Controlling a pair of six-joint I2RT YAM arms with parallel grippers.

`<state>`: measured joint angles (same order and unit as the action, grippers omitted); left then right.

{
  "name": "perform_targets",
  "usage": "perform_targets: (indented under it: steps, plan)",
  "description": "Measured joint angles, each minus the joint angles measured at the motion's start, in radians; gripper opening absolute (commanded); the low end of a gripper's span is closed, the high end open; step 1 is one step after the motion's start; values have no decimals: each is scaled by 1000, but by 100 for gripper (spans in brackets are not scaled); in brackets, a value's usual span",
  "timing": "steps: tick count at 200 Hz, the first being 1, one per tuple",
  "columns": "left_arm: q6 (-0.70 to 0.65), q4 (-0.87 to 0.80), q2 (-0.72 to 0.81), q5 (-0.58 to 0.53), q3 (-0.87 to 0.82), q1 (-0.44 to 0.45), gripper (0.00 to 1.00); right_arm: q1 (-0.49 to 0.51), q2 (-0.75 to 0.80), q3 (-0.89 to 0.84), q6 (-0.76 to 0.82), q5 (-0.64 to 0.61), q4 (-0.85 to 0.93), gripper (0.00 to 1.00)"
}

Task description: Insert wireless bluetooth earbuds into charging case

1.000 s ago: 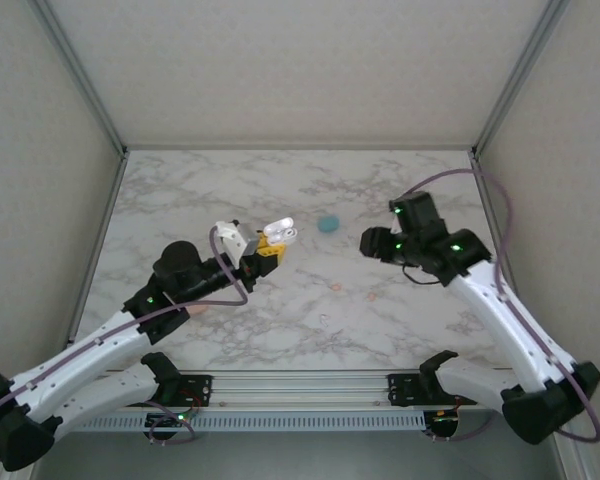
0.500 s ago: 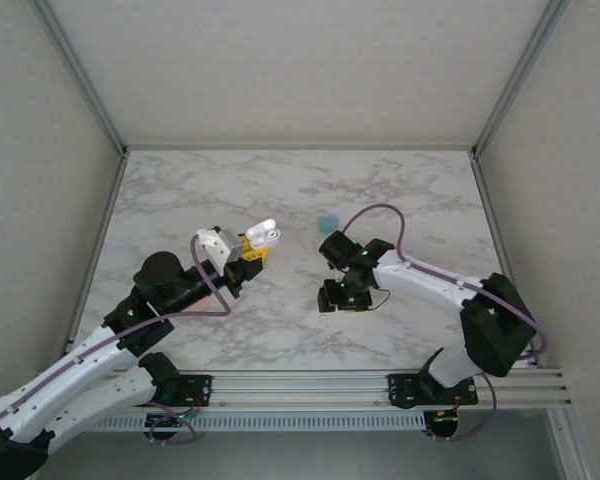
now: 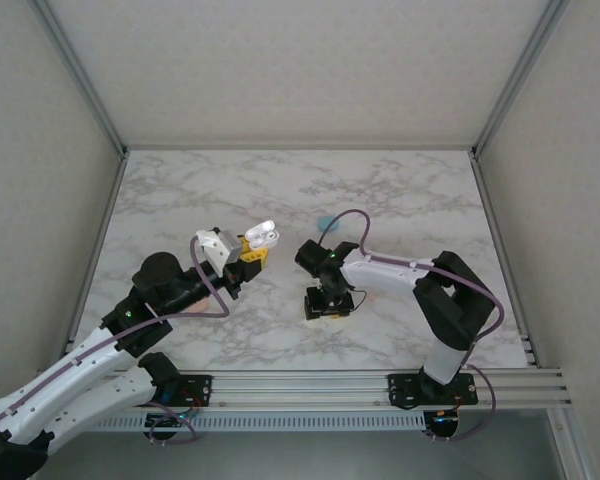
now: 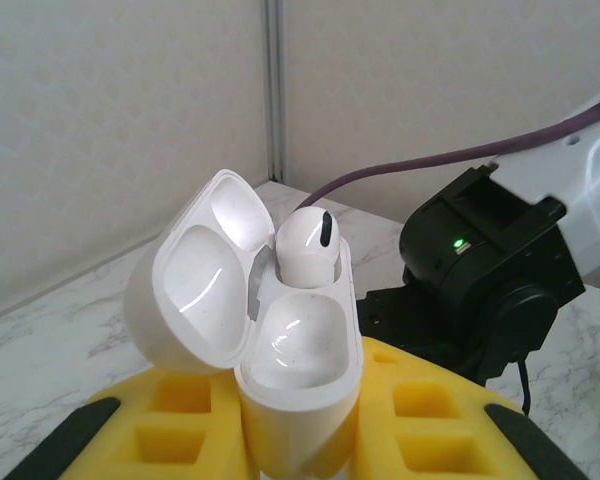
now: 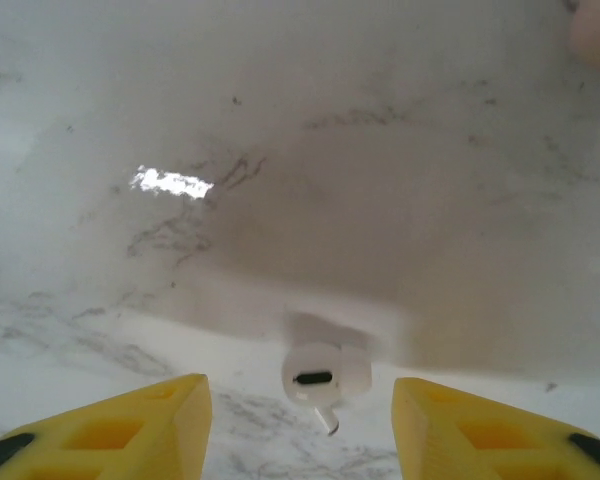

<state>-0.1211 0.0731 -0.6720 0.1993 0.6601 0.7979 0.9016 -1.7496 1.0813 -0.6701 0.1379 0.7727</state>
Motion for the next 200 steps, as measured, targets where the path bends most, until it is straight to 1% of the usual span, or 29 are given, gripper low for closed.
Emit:
perform_targets:
  steps: [77,106,128,143,200]
  plan:
    - [0,0,-2,0,0,0,17,14,-57,36,0,-45,23,45]
    - [0,0,-3,0,0,0,17,29,-66,44,-1,-62,33,40]
    - [0,0,-3,0,0,0,17,32,-69,45,-8,-76,39,39]
    - [0,0,-5,0,0,0,17,32,-69,45,-14,-83,40,33]
    - [0,1,-12,0,0,0,17,33,-64,45,-33,-111,49,29]
